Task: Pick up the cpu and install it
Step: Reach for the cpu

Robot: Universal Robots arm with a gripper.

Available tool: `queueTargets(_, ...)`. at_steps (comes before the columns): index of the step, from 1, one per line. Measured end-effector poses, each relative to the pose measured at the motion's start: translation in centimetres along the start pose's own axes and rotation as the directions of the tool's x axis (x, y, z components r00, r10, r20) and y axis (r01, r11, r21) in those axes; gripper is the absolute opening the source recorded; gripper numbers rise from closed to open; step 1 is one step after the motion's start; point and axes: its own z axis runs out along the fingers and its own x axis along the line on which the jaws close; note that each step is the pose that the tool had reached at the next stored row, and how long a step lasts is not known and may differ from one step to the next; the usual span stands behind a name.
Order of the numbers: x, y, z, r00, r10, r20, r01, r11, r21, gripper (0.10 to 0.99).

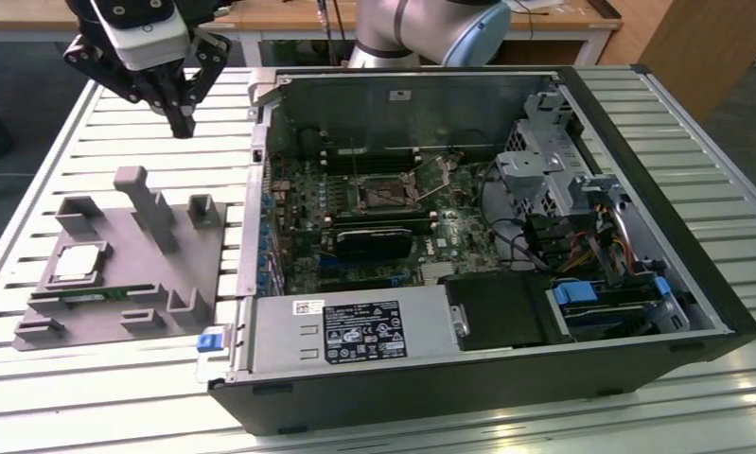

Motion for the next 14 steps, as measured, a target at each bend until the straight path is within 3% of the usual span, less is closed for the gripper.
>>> queueTargets(14, 1.02, -0.08, 0.09, 1.0000, 0.000, -0.0003, 0.000, 1.0000, 0.000, 0.106)
